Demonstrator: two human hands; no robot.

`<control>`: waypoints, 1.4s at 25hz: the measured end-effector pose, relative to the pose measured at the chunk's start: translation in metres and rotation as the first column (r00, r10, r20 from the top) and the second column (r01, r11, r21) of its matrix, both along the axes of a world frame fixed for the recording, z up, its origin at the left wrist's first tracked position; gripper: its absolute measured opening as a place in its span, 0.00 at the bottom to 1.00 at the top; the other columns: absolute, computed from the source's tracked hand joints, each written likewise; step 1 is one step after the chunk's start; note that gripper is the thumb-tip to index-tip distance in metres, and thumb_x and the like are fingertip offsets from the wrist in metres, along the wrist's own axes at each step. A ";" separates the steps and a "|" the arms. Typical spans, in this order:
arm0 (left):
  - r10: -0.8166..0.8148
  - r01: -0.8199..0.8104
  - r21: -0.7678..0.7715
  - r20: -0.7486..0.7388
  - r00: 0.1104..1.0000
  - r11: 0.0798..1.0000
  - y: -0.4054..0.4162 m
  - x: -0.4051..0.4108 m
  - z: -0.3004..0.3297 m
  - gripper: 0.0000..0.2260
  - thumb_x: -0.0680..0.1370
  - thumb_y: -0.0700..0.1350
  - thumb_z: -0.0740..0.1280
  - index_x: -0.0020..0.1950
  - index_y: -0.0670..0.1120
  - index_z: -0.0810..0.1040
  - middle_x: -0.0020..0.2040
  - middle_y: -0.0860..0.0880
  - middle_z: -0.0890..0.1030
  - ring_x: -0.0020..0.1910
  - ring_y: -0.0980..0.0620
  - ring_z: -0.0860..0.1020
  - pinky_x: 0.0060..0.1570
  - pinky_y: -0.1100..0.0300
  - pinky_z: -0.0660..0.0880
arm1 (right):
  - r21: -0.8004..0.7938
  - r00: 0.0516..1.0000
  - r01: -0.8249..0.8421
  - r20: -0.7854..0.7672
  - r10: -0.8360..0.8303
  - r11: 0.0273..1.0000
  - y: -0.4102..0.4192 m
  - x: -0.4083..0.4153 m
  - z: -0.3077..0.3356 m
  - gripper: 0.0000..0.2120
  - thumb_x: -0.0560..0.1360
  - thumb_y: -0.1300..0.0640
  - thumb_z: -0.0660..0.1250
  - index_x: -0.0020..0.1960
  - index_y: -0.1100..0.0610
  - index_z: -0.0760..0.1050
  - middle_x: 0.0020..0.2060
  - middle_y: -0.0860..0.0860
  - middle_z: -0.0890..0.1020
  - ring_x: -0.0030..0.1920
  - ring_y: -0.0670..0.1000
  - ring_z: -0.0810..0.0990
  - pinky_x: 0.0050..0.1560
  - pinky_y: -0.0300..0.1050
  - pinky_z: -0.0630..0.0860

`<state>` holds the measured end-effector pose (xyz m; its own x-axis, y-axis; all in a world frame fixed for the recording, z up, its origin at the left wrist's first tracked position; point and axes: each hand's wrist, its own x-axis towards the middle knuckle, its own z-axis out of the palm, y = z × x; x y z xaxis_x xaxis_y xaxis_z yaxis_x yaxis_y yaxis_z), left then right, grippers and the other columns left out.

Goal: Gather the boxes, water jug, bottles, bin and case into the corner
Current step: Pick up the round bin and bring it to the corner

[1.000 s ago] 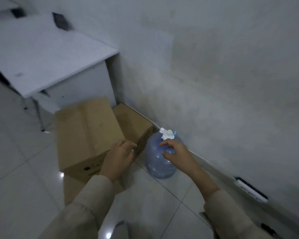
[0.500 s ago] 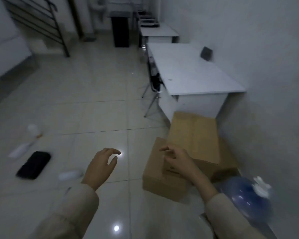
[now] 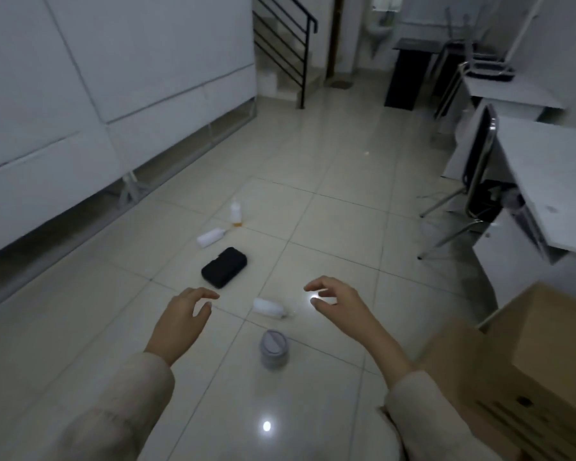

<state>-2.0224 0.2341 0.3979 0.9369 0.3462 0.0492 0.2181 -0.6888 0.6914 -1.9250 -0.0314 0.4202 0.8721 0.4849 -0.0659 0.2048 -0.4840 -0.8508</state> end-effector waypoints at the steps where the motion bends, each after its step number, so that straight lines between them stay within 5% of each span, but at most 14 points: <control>1: 0.026 -0.026 -0.003 -0.009 1.000 1.000 0.017 -0.004 -0.003 0.09 0.78 0.40 0.61 0.55 0.47 0.78 0.57 0.45 0.77 0.59 0.45 0.73 0.55 0.59 0.66 | -0.013 1.000 -0.022 -0.011 0.022 1.000 0.018 0.002 -0.004 0.11 0.74 0.61 0.64 0.48 0.45 0.74 0.55 0.47 0.78 0.54 0.47 0.76 0.52 0.34 0.70; 5: 0.086 -0.086 -0.011 -0.042 0.995 0.996 0.052 -0.006 -0.019 0.09 0.78 0.41 0.60 0.55 0.48 0.77 0.56 0.46 0.78 0.59 0.46 0.73 0.55 0.59 0.65 | -0.049 0.995 -0.053 -0.089 0.049 0.997 0.058 0.015 -0.029 0.10 0.74 0.61 0.65 0.48 0.46 0.75 0.56 0.47 0.78 0.55 0.48 0.76 0.53 0.36 0.71; 11: 0.087 -0.097 -0.074 -0.136 0.987 0.992 0.071 0.035 -0.061 0.09 0.78 0.40 0.60 0.54 0.48 0.78 0.56 0.47 0.78 0.59 0.47 0.73 0.58 0.59 0.66 | -0.081 0.980 -0.044 -0.197 0.028 0.996 0.080 0.064 -0.086 0.10 0.74 0.62 0.65 0.49 0.48 0.75 0.56 0.50 0.78 0.54 0.48 0.75 0.48 0.27 0.68; 18: 0.024 -0.070 -0.170 -0.261 0.965 0.983 0.081 0.106 -0.144 0.11 0.77 0.38 0.61 0.50 0.54 0.75 0.53 0.49 0.78 0.56 0.51 0.73 0.55 0.61 0.65 | -0.127 0.933 0.153 -0.307 -0.185 0.980 0.092 0.117 -0.191 0.14 0.73 0.65 0.66 0.54 0.50 0.72 0.56 0.52 0.77 0.58 0.51 0.75 0.54 0.28 0.68; 24: -0.142 0.082 -0.180 -0.352 0.925 0.980 0.084 0.182 -0.300 0.11 0.77 0.38 0.62 0.54 0.51 0.76 0.53 0.51 0.78 0.56 0.49 0.75 0.56 0.63 0.67 | -0.184 0.824 0.401 -0.355 -0.441 0.897 0.111 0.144 -0.355 0.17 0.72 0.67 0.66 0.56 0.50 0.71 0.56 0.53 0.75 0.58 0.52 0.73 0.60 0.44 0.70; 30: -0.256 0.185 -0.203 -0.422 0.870 0.962 0.065 0.249 -0.485 0.14 0.79 0.42 0.60 0.64 0.46 0.71 0.62 0.47 0.74 0.63 0.49 0.71 0.60 0.65 0.63 | -0.237 0.693 0.550 -0.406 -0.596 0.801 0.136 0.162 -0.537 0.19 0.72 0.67 0.66 0.62 0.58 0.71 0.61 0.57 0.72 0.64 0.55 0.70 0.65 0.43 0.66; 35: -0.293 0.151 -0.299 -0.521 0.802 0.942 0.043 0.272 -0.606 0.22 0.79 0.46 0.60 0.71 0.44 0.61 0.70 0.43 0.66 0.68 0.45 0.67 0.67 0.54 0.64 | -0.297 0.431 0.661 -0.601 -0.673 0.689 0.145 0.178 -0.635 0.29 0.76 0.57 0.64 0.73 0.52 0.56 0.72 0.56 0.60 0.70 0.57 0.62 0.67 0.51 0.66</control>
<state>-1.7500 0.2776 -0.2077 0.8317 0.0594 -0.5521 0.4711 -0.6016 0.6451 -1.7469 0.1136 -0.2148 0.6559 -0.2353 -0.7173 -0.7543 -0.2417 -0.6104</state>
